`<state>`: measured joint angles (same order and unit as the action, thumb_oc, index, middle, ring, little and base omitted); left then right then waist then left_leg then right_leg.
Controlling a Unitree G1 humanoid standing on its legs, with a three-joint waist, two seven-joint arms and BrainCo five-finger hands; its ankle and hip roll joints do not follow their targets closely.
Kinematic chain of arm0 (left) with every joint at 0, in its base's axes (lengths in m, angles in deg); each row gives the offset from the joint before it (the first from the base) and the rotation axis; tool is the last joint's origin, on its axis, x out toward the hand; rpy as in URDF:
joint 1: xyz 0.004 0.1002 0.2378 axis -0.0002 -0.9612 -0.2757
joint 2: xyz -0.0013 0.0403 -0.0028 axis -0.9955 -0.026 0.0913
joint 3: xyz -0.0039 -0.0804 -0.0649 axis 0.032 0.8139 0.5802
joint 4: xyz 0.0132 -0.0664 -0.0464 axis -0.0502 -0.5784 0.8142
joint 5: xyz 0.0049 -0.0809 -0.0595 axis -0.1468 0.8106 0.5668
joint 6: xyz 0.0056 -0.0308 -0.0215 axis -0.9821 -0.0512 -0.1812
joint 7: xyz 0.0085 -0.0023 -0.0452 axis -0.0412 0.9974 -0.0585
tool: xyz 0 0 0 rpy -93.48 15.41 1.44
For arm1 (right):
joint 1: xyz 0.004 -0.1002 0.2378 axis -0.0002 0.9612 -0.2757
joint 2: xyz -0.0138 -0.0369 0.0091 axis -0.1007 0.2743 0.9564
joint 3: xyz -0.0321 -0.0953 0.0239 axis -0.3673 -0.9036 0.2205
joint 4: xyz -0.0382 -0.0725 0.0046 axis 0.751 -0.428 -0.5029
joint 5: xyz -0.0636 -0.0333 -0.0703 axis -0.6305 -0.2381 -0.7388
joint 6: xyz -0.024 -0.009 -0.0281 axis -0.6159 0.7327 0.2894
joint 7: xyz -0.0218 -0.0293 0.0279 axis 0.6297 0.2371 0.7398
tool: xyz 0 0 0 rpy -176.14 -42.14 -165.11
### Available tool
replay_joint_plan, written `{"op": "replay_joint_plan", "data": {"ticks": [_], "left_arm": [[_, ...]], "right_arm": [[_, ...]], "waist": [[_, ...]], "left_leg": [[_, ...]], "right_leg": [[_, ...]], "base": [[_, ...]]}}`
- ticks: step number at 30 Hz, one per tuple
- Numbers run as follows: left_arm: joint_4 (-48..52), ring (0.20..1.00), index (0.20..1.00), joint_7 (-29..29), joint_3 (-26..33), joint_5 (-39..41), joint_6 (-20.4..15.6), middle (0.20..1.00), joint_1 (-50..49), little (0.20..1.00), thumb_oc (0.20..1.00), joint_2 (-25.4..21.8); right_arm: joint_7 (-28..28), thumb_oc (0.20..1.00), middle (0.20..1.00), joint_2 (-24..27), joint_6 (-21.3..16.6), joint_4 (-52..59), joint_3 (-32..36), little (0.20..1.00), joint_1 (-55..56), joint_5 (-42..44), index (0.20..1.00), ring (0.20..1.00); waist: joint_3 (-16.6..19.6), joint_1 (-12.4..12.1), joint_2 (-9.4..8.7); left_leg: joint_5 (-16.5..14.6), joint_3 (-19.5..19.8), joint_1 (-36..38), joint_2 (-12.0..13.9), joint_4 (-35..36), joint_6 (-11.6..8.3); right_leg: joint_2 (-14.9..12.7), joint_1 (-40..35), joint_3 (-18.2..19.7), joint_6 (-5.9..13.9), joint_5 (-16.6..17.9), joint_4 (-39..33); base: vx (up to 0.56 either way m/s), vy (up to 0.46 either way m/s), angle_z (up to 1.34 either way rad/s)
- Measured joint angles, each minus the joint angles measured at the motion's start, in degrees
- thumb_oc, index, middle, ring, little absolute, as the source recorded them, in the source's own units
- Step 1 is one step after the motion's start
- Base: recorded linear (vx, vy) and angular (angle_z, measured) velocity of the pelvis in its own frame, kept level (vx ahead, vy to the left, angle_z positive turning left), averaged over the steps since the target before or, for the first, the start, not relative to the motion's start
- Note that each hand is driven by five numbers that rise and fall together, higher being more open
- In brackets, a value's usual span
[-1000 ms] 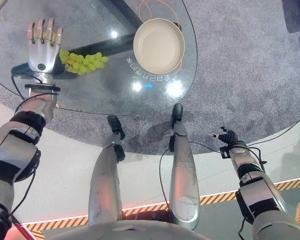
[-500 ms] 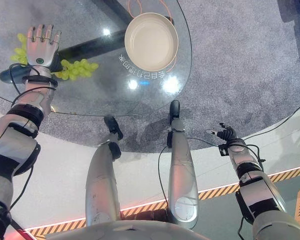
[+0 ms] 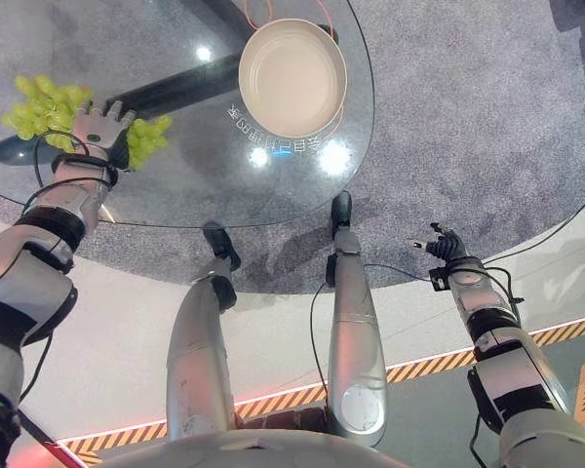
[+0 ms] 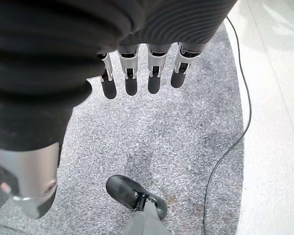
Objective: Pick up fruits into the plate
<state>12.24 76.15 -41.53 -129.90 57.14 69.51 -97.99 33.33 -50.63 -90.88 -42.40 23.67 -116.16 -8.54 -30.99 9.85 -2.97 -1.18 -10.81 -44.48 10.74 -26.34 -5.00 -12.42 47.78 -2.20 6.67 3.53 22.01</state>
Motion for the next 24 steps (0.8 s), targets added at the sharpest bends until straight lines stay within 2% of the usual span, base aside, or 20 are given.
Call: {"op": "replay_joint_plan", "data": {"ticks": [4,13,22,23,24], "left_arm": [[1.2,1.0,1.0,-2.5,-0.3,-0.2,0.4,1.0,-0.3,1.0,1.0,-0.3],[1.6,1.0,1.0,-2.4,-0.2,-0.1,0.8,1.0,-1.6,1.0,1.0,-0.4],[2.6,1.0,1.0,-2.1,0.0,-0.1,3.1,1.0,-2.7,1.0,1.0,-0.6],[2.5,0.896,0.896,-2.0,0.1,-0.1,3.1,0.896,-2.8,0.896,0.896,-0.5],[2.4,0.592,0.592,-1.6,0.2,-0.1,3.3,0.592,-3.0,0.592,0.592,-0.3]], "right_arm": [[0.0,1.0,1.0,0.1,0.9,0.4,0.0,1.0,0.0,0.0,1.0,1.0],[0.1,1.0,1.0,1.9,1.3,0.3,0.0,1.0,0.1,-0.2,1.0,1.0],[0.3,1.0,1.0,1.9,0.8,0.5,0.0,1.0,-0.3,-0.2,1.0,1.0],[0.4,1.0,1.0,1.9,0.8,0.5,0.0,1.0,-0.4,-0.2,1.0,1.0],[0.9,1.0,1.0,1.9,0.7,0.5,0.0,1.0,-0.5,-0.2,1.0,1.0]], "waist": [[0.0,0.0,0.06],[0.0,-0.3,0.23],[0.0,-0.9,0.24],[0.0,-0.9,0.24],[0.0,-0.9,0.24]], "left_leg": [[0.1,-0.1,0.2,0.0,0.1,0.07],[1.2,-0.5,1.0,-0.6,2.5,-0.03],[1.3,-0.6,0.9,-0.6,2.7,-0.1],[1.3,-0.6,0.9,-0.6,2.7,-0.1],[1.3,-0.6,0.9,-0.6,2.7,-0.1]], "right_leg": [[0.0,0.0,0.2,0.0,0.0,0.1],[-0.4,0.3,0.3,0.01,0.0,-0.1],[-0.4,0.6,0.4,0.01,0.0,-0.1],[-0.4,0.6,0.4,0.0,0.0,-0.1],[-0.4,0.6,0.4,0.01,0.0,0.0]], "base": [[0.0,0.0,0.0],[0.0,0.002,0.01],[0.0,0.0,0.0],[0.0,-0.044,0.0],[0.0,0.0,0.0]]}}
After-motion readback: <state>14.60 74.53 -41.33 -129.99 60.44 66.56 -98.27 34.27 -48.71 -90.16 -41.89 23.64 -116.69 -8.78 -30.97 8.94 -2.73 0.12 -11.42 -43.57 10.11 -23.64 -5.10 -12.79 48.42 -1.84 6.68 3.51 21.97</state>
